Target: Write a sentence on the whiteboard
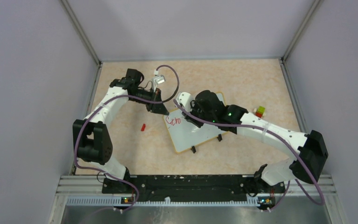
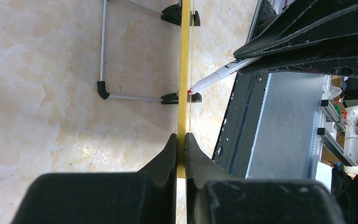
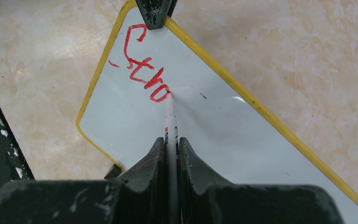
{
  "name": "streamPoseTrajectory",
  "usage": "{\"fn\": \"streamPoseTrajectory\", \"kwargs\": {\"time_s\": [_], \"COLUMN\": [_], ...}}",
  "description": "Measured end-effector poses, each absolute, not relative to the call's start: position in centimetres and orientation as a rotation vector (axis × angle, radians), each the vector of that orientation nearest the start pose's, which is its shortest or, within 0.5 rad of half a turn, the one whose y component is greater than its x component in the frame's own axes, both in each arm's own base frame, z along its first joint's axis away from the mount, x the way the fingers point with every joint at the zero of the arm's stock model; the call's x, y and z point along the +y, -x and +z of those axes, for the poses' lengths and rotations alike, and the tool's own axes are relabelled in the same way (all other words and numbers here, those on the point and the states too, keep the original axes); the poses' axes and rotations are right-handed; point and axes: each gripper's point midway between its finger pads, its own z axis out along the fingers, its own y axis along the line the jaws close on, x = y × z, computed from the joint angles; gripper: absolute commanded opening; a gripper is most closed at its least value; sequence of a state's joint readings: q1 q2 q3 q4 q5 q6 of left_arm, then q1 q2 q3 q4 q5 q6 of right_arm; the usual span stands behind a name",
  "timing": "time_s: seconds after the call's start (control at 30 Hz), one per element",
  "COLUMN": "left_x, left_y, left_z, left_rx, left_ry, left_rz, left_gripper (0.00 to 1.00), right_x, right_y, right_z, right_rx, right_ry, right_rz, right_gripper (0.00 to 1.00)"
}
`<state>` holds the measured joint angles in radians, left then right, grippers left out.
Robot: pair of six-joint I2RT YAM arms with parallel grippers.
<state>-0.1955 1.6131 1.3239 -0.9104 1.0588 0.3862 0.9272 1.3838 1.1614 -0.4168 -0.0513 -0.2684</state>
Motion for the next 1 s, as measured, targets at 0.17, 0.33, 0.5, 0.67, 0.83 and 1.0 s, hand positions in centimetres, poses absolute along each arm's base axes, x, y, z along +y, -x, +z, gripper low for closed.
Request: {"fn": "streamPoseTrajectory", "kwargs": {"time_s": [0.17,0.33,0.5,0.67,0.83,1.0], "left_x": [-20.3,-20.3,-20.3,-20.3,-20.3,-20.3], "left_y": [-27.5,-27.5,-27.5,-27.5,-27.5,-27.6], "left_z": [19.0,19.0,19.0,19.0,19.0,19.0], "left_rx": [2.186,2.187,2.187,2.187,2.188,2.189], "left_ry": [-0.926,-0.926,-0.926,-0.926,-0.927,-0.926], "left_rz": [-1.344,-1.344,-1.344,-1.343,-1.341,-1.339], "left_gripper": [0.0,0.0,0.0,0.0,0.0,0.0], "right_x": [31.6,31.5,31.5,31.5,31.4,31.1], "right_y": [-24.2,-24.4,-24.4,-24.4,-24.3,-23.8], "right_z": [19.9,20.0,20.0,19.9,19.6,18.9], "right_rx": [1.833,1.835,1.834,1.835,1.838,1.851], "right_ry": [1.277,1.27,1.27,1.27,1.273,1.284], "right_rz": [0.413,0.409,0.408,0.408,0.41,0.418], "right_gripper": [0.0,0.0,0.0,0.0,0.0,0.0]}}
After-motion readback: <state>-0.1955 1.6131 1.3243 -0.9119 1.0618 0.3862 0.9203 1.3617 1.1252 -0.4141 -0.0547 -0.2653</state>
